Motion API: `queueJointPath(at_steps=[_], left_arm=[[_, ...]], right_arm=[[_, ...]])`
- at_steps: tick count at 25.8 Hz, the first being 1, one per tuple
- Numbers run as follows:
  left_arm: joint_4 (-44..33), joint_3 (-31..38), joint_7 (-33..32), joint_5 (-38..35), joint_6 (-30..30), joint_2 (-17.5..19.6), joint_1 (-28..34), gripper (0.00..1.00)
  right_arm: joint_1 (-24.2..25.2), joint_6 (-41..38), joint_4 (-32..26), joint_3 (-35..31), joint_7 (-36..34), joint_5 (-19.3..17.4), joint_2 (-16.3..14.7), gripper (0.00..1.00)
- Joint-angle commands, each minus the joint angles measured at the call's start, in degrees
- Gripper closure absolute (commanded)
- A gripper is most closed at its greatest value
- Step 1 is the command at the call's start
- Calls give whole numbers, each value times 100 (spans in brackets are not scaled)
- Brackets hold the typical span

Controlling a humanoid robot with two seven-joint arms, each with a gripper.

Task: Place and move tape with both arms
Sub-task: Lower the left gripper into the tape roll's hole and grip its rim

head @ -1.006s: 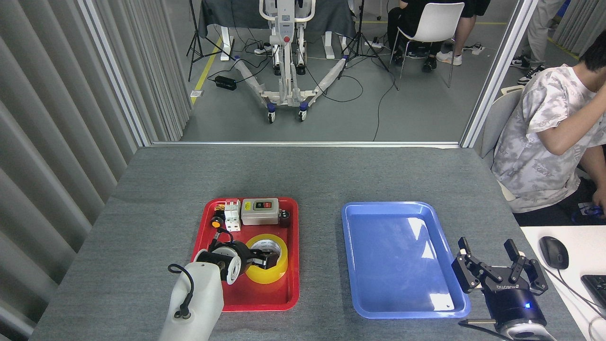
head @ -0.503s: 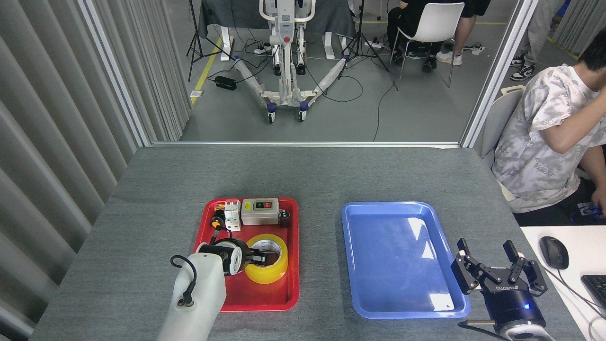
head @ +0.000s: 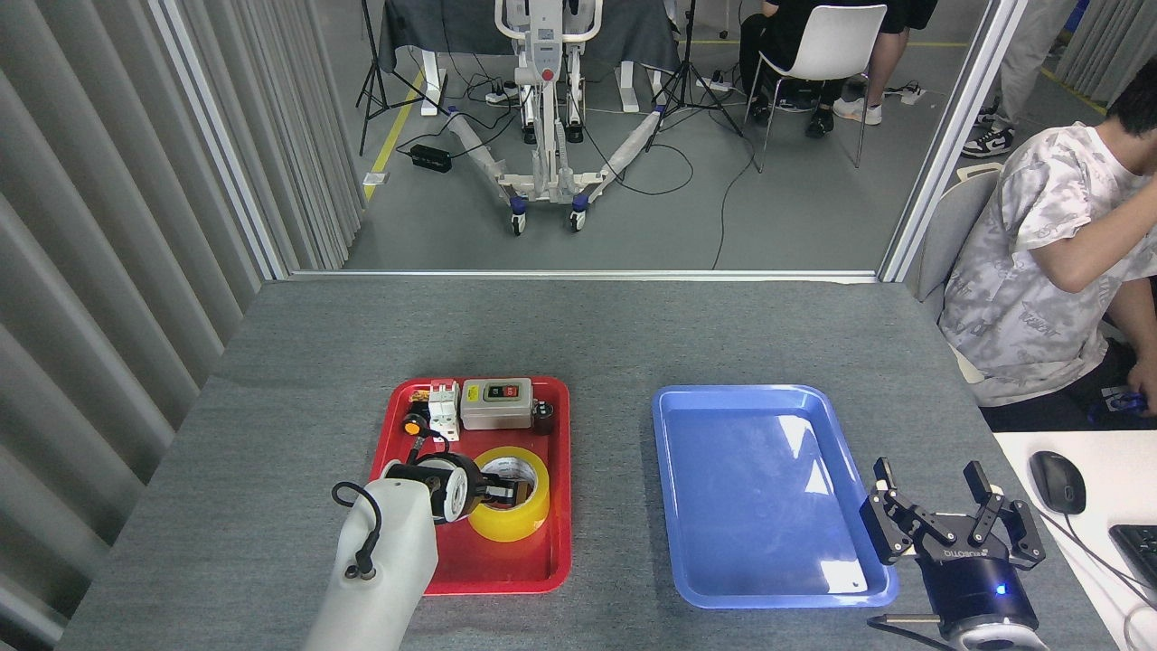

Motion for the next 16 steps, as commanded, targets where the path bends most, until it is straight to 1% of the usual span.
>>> queueJointPath(at_steps=[1,4,7,8,10,11,15,16], left_arm=[[7,0,33,0,-15,2,-2,40],[16,0,68,0,-15,2,-20,49],[25,-9,77,0,-15,2,-20,55],[25,-9,85,0,-24,2,-20,59],[42,-9,85,0,-33,2,-20,61],[42,-9,85,0,-33,10,-20,64],[42,-17,94,-9,-42,28,-20,69],[42,-17,94,-9,-42,37,-20,72]], right_arm=[[-7,-48,15,4,0,23,-39,1],[1,-48,24,4,0,23,-57,1],[19,-57,24,21,9,32,-39,1],[10,-57,24,56,18,23,-39,1],[1,-57,24,109,18,32,-22,1],[10,-57,32,109,18,32,-22,1],[19,-57,59,118,18,41,5,1],[10,-57,68,118,18,41,5,1]])
